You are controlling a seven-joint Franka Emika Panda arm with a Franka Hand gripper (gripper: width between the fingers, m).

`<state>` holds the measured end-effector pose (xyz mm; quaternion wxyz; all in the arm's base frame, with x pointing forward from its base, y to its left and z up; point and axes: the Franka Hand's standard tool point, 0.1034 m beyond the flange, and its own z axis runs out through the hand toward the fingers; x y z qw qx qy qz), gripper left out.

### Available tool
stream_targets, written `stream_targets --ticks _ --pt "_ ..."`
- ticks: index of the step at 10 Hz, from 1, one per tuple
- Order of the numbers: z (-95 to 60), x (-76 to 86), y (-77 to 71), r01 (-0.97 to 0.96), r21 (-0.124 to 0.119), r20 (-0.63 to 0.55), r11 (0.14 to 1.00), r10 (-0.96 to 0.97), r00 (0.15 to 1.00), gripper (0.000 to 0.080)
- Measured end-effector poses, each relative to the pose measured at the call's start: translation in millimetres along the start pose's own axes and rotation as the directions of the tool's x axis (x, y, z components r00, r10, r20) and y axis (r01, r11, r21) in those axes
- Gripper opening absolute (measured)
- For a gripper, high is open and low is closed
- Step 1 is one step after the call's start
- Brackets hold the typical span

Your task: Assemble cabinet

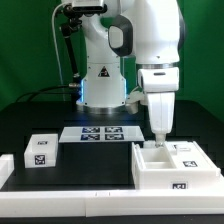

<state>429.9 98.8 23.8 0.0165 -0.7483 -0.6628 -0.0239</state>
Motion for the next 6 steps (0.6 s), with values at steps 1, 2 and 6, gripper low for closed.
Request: stream_targets --ticks 1,2,6 --pt "1.8 0.1 0.5 -0.001 0.002 -0.001 1.0 0.001 1.0 0.0797" --pt "5.0 -0.8 -1.0 -0.003 0.009 -0.001 1.0 0.003 1.0 0.0797" --pt "12.7 -5.3 0.8 -0.004 0.02 0.0 1.0 0.004 1.0 0.0543"
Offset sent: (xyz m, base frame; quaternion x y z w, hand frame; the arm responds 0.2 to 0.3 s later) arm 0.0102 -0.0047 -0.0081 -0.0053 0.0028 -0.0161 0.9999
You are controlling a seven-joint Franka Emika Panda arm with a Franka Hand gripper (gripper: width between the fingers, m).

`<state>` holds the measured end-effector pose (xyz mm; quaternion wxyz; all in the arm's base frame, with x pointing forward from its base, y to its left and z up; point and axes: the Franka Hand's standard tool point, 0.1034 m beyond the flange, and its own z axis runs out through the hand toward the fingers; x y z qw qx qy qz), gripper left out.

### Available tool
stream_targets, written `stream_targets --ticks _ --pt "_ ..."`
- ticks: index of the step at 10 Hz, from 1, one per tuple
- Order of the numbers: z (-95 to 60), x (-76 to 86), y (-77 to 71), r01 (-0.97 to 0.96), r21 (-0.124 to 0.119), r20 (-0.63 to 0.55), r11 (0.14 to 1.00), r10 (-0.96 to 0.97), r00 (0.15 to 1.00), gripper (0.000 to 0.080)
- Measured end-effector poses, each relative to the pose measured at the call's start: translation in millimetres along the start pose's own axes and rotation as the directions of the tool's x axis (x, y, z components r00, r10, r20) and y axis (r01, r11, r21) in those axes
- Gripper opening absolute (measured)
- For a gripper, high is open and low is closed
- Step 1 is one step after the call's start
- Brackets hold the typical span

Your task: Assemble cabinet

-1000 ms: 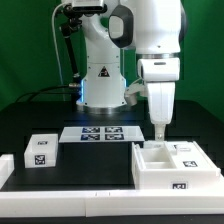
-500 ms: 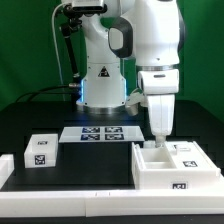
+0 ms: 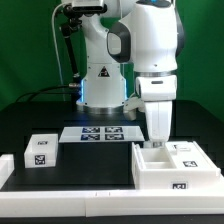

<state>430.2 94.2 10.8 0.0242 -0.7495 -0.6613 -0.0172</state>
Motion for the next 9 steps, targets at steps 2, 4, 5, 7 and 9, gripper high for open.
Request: stream_targets --ticks 2,4,5,7,9 --pt "0.4 0.1 -0.2 0.0 0.001 0.0 1.0 0.0 1.0 0.0194" --pt "-1.4 0.5 2.9 0.0 -0.004 0.0 1.0 0.0 1.0 0.0067" --pt "-2.6 0.7 4.8 0.0 -0.008 0.0 1.0 0.0 1.0 0.0067" --pt "-4.4 0.7 5.9 0.0 -0.011 0.0 1.0 0.0 1.0 0.0067" --pt "-9.9 -1.0 7.3 0.001 -0.011 0.01 1.0 -0.001 1.0 0.0067"
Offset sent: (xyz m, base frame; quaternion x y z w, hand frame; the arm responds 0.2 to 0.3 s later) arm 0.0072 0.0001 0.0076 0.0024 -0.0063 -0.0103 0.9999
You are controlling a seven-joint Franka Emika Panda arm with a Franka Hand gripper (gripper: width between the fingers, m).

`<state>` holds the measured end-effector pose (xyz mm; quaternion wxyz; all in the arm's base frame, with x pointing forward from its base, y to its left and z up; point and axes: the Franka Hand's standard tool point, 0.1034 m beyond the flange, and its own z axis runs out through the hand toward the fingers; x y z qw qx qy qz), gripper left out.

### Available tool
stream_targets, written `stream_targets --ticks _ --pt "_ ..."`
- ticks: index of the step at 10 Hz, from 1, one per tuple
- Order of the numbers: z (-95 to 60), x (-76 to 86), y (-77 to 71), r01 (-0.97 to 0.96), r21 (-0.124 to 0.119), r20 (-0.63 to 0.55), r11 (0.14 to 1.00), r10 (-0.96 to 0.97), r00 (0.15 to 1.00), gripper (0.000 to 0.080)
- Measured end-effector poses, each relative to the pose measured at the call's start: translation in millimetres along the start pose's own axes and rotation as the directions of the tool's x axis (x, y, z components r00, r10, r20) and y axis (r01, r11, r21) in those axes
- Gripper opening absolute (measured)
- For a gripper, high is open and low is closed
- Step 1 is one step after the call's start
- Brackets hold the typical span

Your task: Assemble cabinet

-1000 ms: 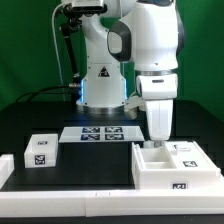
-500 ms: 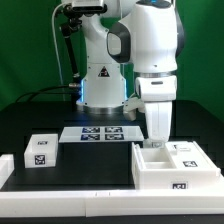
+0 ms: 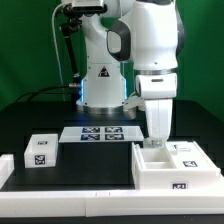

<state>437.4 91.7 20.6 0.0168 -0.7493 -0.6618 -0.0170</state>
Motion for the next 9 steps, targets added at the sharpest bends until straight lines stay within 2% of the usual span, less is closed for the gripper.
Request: stream_targets --ticks 2,4,7,9 --pt "-16.9 -4.5 2.1 0.006 0.011 0.036 1.0 -0.006 0.999 0.0068" --pt "-26.2 -8.1 2.3 0.007 0.02 0.058 1.0 -0.008 0.998 0.0068" --pt "-27.7 -12.9 -0.8 0.002 0.029 0.068 1.0 -0.004 0.998 0.0068" --pt "-23.6 -14.7 -10.7 -0.009 0.042 0.072 0.999 0.006 0.997 0.0068"
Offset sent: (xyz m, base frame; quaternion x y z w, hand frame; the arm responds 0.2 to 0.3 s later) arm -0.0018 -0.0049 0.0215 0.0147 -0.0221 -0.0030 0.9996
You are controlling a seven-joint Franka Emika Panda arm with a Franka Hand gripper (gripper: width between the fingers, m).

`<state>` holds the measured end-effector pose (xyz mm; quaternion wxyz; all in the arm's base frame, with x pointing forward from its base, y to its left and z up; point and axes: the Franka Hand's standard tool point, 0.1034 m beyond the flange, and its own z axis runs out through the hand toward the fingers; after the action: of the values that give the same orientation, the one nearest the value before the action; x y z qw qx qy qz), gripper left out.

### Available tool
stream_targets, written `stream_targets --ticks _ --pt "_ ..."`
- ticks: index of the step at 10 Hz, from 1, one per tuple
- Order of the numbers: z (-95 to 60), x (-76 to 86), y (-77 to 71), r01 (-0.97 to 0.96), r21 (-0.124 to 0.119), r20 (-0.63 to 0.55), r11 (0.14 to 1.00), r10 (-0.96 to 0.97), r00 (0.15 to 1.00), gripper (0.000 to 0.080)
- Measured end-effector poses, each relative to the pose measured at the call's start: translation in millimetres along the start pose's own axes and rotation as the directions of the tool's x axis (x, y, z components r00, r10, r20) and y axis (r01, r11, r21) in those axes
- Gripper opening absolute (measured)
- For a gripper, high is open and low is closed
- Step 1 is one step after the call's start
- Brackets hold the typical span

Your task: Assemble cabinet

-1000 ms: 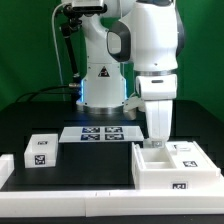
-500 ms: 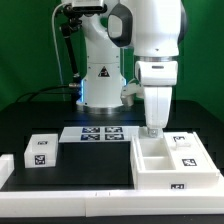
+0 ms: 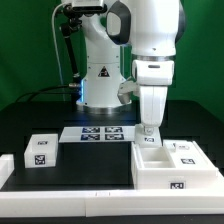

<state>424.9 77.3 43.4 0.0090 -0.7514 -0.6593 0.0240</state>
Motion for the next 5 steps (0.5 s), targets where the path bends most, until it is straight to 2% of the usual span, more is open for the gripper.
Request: stream_targets --ticks 2,3,5 --pt "-3.0 -3.6 -8.4 -0.003 0.004 0.009 1.0 0.003 1.0 0.0068" --pt "-10.0 -5.9 -9.8 -0.002 -0.006 0.014 1.0 0.002 1.0 0.0068" --pt "-19.3 -10.1 -5.4 0.008 -0.01 0.026 1.0 -0.008 1.0 0.0068"
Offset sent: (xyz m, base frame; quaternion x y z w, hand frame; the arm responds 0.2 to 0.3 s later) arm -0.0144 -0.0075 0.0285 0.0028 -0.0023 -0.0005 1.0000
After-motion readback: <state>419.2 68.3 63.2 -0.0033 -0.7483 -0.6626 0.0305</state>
